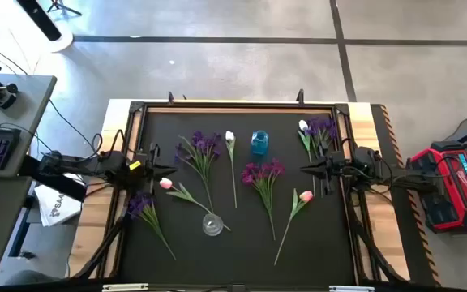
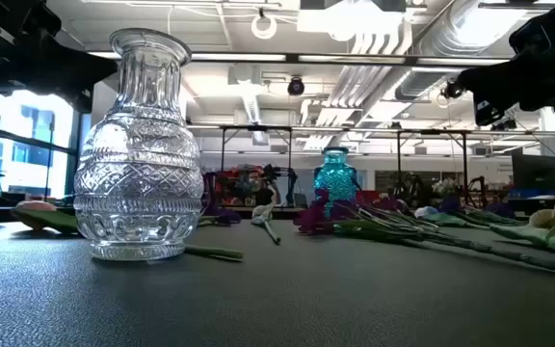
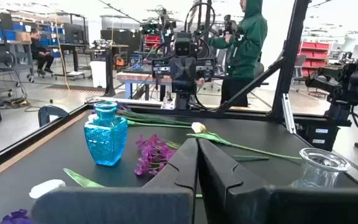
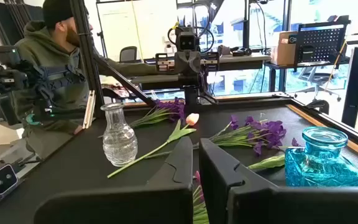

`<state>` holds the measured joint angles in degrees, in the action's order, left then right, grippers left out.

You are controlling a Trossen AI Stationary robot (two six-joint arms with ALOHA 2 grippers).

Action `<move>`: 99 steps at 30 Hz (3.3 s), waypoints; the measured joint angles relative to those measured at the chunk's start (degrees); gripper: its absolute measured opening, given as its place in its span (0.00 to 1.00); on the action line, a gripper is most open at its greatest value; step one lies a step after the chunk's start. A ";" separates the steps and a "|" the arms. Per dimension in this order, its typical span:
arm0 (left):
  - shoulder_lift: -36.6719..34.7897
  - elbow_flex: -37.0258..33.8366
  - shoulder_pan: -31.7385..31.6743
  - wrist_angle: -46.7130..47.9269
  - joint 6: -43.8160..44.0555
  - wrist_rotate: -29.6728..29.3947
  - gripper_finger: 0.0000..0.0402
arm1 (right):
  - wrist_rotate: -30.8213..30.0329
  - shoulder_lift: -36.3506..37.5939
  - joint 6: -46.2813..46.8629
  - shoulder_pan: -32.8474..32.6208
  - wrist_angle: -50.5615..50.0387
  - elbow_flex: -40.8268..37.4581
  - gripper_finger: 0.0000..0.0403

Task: Sort flowers into vase by color

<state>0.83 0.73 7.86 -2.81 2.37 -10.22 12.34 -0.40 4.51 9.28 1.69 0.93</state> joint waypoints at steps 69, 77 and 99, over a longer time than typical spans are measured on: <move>0.01 0.00 -0.01 -0.01 0.00 0.00 0.00 | -0.02 0.00 0.00 0.00 0.00 0.00 0.00; 0.01 0.00 0.00 0.00 0.00 0.00 0.00 | 0.00 0.00 0.00 0.02 0.00 0.00 0.00; 0.01 0.00 -0.02 -1.46 -2.25 -0.59 0.00 | -6.83 0.00 22.46 0.02 2.88 0.00 0.00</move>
<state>0.84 0.73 7.84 -4.27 0.12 -10.81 5.51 -0.40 26.97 9.30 4.58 0.93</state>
